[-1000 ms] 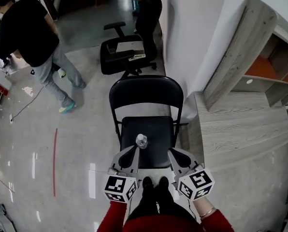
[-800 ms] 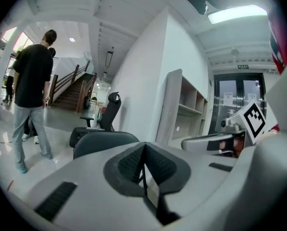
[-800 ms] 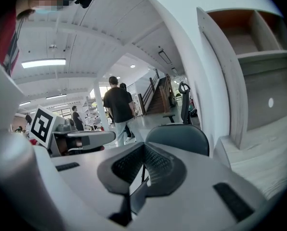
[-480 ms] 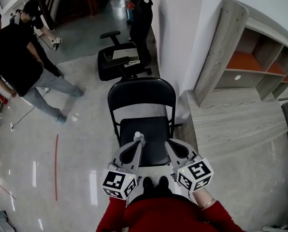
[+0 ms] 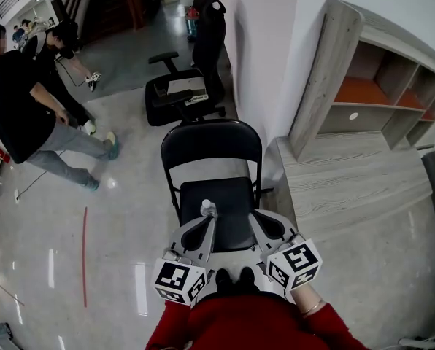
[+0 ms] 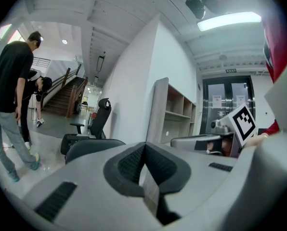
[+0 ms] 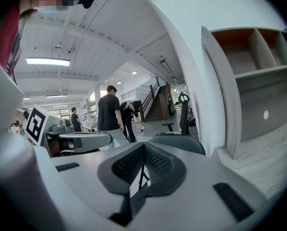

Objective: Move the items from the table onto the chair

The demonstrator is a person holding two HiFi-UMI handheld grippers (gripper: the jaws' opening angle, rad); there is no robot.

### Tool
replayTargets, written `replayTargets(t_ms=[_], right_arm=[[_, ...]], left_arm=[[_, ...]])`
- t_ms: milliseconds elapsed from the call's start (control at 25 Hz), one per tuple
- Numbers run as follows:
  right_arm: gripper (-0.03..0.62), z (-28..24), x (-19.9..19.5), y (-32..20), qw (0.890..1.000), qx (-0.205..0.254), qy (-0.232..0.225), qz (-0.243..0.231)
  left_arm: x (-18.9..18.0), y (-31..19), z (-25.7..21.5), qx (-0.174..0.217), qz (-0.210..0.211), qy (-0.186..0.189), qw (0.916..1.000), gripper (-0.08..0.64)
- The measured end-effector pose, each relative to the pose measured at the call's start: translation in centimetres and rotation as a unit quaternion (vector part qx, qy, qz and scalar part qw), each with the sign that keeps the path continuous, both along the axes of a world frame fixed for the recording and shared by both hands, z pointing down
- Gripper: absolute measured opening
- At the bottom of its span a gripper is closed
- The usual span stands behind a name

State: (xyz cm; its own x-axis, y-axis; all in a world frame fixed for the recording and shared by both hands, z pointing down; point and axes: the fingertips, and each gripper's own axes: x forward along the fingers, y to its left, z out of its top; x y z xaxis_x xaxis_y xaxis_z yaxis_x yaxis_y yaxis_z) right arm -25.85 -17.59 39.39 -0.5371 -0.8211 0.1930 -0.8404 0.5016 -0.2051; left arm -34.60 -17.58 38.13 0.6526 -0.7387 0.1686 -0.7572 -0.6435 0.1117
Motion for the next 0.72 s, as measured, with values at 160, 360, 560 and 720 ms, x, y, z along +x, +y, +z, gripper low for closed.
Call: replayTargets(t_ms=[160, 360, 560, 720], right_arm=[[0.011, 0.2, 0.0, 0.4, 1.0, -0.002, 0.003, 0.0], [0.011, 0.6, -0.3, 0.8, 1.0, -0.007, 0.007, 0.0], [0.011, 0.6, -0.6, 1.3, 1.0, -0.003, 0.012, -0.003], [0.011, 0.4, -0.6, 1.6, 1.0, -0.002, 0.014, -0.002]], left_arm=[[0.0, 0.5, 0.2, -0.003, 0.001, -0.001, 1.0, 0.008], [-0.5, 0.9, 0.4, -0.005, -0.003, -0.001, 1.0, 0.008], [-1.0, 1.5, 0.4, -0.004, -0.008, 0.001, 1.0, 0.008], [-1.0, 1.8, 0.3, -0.004, -0.008, 0.001, 1.0, 0.008]])
